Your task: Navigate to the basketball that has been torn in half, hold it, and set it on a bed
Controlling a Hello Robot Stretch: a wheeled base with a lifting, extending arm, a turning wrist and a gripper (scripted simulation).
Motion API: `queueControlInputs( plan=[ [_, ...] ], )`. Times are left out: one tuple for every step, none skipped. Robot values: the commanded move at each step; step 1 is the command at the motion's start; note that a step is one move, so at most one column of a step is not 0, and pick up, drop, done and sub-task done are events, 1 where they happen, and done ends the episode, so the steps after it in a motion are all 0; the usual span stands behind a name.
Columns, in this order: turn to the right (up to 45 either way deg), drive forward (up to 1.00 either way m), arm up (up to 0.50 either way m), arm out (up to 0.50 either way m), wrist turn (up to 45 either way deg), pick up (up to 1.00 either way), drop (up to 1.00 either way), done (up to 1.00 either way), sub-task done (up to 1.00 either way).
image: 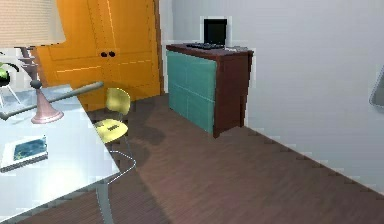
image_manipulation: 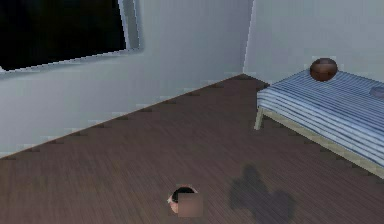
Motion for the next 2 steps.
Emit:
queueControlInputs(
  plan=[
    [0.0, 0.0, 0.0, 0.5, 0.0, 0.0, 0.0, 0.0, 0.0],
    [0.0, 0.0, 0.0, 0.0, 45.0, 0.0, 0.0, 0.0, 0.0]
  ],
)
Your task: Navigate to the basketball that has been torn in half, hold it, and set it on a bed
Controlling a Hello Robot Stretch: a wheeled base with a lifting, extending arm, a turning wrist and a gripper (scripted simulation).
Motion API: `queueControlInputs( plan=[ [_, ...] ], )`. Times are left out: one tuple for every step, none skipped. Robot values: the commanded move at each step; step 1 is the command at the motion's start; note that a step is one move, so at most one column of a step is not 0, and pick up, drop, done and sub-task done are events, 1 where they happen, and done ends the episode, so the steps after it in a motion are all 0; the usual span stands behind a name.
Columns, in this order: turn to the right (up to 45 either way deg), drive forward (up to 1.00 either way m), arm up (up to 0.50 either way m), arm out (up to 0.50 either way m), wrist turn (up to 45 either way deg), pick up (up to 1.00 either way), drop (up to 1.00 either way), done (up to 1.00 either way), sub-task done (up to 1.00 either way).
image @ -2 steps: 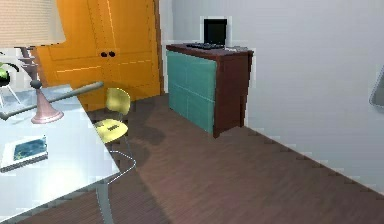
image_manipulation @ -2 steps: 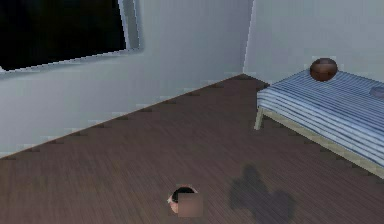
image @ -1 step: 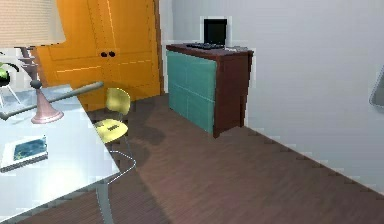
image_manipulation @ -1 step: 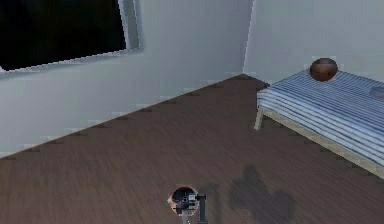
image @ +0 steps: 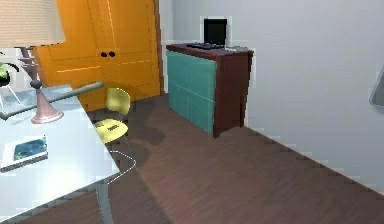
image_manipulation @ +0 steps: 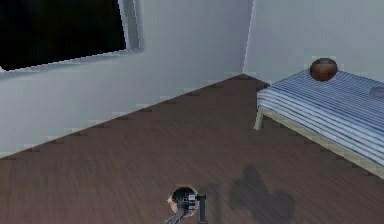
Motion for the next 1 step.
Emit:
queueControlInputs(
  plan=[
    [0.0, 0.0, 0.0, 0.0, 45.0, 0.0, 0.0, 0.0, 0.0]
  ],
)
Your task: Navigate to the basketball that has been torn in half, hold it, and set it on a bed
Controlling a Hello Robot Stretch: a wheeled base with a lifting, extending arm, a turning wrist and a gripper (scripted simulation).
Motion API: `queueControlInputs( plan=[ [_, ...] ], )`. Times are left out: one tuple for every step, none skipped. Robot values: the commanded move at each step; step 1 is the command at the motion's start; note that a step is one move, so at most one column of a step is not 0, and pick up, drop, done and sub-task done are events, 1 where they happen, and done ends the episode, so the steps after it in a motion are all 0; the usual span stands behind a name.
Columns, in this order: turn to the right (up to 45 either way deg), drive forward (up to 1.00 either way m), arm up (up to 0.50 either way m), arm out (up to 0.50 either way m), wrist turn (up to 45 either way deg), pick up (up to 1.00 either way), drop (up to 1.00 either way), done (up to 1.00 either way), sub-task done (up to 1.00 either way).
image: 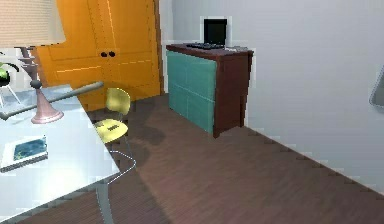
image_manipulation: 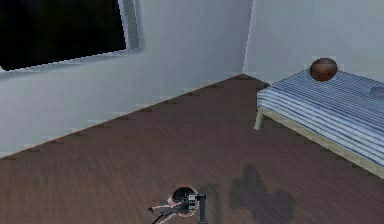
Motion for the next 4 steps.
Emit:
queueControlInputs(
  plan=[
    [0.0, 0.0, 0.0, 0.0, 45.0, 0.0, 0.0, 0.0, 0.0],
    [0.0, 0.0, 0.0, 0.0, 33.0, 0.0, 0.0, 0.0, 0.0],
    [0.0, 0.0, -0.3, 0.0, 0.0, 0.0, 0.0, 0.0, 0.0],
    [0.0, 0.0, 0.0, 0.0, 0.0, 1.0, 0.0, 0.0, 0.0]
  ],
)
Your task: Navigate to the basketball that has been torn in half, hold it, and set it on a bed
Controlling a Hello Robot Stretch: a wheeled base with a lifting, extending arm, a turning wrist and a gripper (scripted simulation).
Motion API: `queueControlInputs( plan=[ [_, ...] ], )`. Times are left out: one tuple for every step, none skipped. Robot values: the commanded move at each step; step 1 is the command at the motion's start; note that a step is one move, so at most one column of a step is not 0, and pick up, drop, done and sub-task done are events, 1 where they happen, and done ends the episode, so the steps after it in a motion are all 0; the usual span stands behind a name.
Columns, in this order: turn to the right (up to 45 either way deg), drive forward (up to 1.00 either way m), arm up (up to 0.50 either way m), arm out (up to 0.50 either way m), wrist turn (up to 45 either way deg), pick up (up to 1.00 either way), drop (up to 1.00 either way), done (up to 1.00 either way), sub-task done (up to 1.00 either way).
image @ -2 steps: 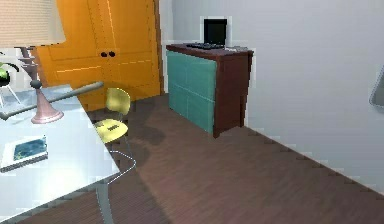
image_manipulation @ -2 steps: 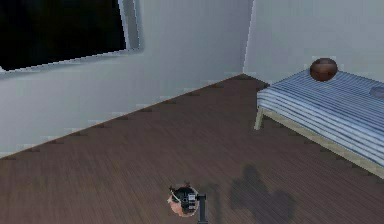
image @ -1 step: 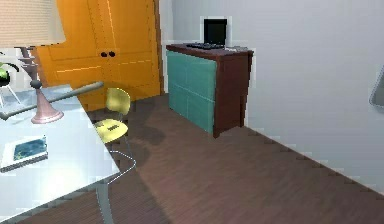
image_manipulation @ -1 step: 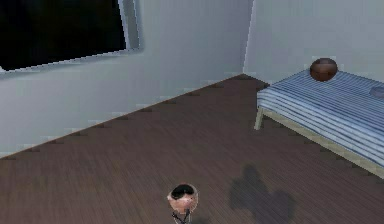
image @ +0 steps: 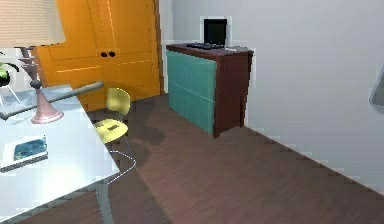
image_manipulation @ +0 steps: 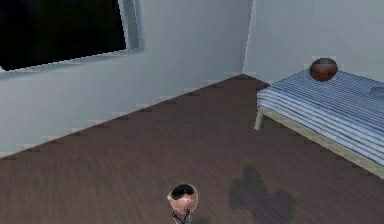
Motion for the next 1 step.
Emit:
queueControlInputs(
  plan=[
    [0.0, 0.0, 0.1, 0.0, 0.0, 0.0, 0.0, 0.0, 0.0]
  ],
)
